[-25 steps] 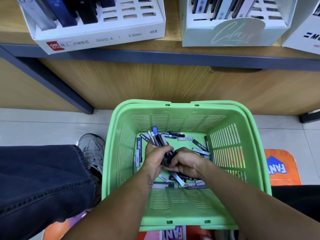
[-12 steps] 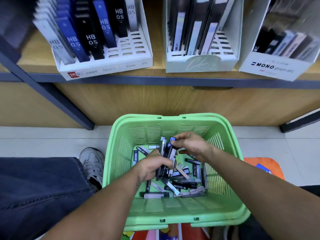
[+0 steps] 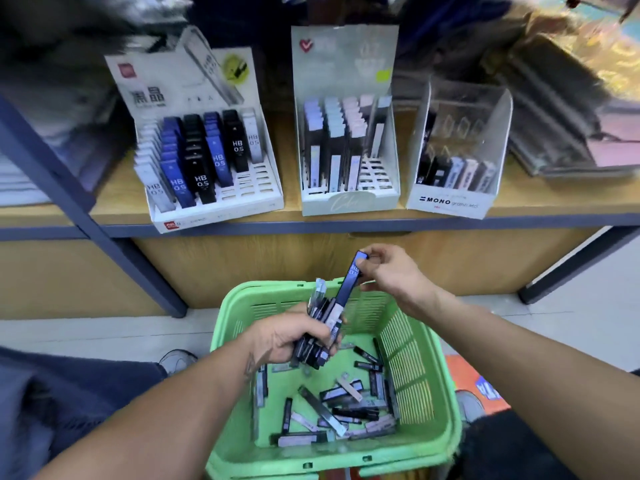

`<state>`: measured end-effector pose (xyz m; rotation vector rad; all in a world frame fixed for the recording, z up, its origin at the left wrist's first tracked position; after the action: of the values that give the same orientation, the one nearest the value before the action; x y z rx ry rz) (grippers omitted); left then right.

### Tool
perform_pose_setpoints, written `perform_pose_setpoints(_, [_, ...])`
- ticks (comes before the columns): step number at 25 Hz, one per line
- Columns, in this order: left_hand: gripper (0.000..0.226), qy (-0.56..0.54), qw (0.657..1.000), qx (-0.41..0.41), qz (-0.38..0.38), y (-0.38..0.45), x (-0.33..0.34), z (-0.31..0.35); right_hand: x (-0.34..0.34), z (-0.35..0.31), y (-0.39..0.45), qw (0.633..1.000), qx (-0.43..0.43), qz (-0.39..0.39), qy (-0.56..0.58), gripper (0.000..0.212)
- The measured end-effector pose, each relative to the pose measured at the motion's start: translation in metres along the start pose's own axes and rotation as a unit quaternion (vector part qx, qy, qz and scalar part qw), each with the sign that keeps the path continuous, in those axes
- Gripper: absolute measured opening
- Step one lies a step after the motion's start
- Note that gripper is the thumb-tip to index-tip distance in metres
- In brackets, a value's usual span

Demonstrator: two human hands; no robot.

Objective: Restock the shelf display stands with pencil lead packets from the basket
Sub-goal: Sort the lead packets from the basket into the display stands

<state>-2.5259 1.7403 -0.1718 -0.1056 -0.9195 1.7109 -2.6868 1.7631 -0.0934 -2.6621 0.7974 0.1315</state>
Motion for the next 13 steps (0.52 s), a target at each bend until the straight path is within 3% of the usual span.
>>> perform_pose_setpoints(4, [0.039, 0.037, 0.999, 0.021, -0.023, -0.037, 0.003, 0.042, 0.001, -0.047, -0.011, 0.997, -0.068, -0.023, -0.025, 0.009])
perform_pose_setpoints(13, [0.036, 0.115, 0.99, 0.074, 0.032, -0.126, -0.009, 0.16, 0.032, -0.168, -0.041, 0.97, -0.217, -0.043, -0.098, 0.004])
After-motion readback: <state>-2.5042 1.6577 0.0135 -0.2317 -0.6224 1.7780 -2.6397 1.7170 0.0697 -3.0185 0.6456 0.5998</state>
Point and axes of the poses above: each hand's wrist, its own y-axis towards the middle knuckle, its own x-axis out of the palm, z = x × y, the point moved 10 cm from there along y, towards the middle knuckle, and after that the axes turned 2 degrees about -z, right-handed, at the moved point
